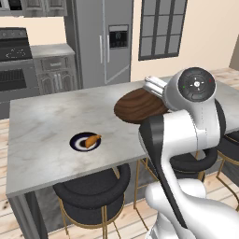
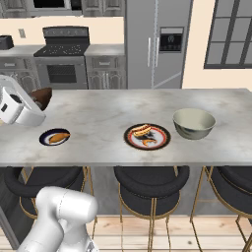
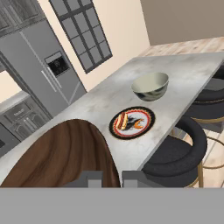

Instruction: Take the smaller bowl and place it next to the appetizer plate on the dining counter , and place the larger bowl next to the plate with cooked food.

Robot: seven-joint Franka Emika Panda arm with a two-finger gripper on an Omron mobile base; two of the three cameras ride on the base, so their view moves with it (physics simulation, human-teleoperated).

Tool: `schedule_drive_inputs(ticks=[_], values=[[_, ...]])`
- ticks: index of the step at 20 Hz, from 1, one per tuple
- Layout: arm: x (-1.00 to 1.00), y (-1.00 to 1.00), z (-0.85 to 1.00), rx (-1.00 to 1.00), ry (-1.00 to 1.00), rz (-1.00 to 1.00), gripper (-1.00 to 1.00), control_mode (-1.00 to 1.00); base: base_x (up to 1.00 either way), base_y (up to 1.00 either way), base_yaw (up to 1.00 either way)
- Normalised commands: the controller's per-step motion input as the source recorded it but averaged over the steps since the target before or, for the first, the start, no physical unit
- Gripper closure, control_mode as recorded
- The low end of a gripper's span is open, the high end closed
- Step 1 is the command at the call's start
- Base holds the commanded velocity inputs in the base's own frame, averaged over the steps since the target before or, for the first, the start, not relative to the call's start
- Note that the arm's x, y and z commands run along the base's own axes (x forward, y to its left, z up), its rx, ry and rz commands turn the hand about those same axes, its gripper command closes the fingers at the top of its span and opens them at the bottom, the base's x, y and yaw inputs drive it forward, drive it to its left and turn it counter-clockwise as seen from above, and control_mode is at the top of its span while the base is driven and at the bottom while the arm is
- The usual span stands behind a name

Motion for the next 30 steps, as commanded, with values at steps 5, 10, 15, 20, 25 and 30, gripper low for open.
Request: schedule_drive_inputs(ticks=[5, 10, 15, 20, 25, 30], values=[[0.12, 0.00, -0.20, 0.00, 0.00, -0.02, 1.00, -1.00, 0.00, 0.00, 0.00], [0.32, 0.00, -0.43, 0.10, -0.04, 0.00, 1.00, -1.00, 0.00, 0.00, 0.00], [0.30, -0.05, -0.50, 0.24, -0.01, 0.03, 1.00, -1.00, 0.00, 0.00, 0.00], [0.42, -0.10, -0.36, 0.18, 0.00, 0.01, 1.00, -1.00, 0.00, 0.00, 0.00], [0.49, -0.04, -0.17, 0.06, 0.00, 0.01, 1.00, -1.00, 0.00, 0.00, 0.00], [0.60, 0.00, -0.22, 0.00, 0.06, 0.00, 1.00, -1.00, 0.00, 0.00, 0.00]])
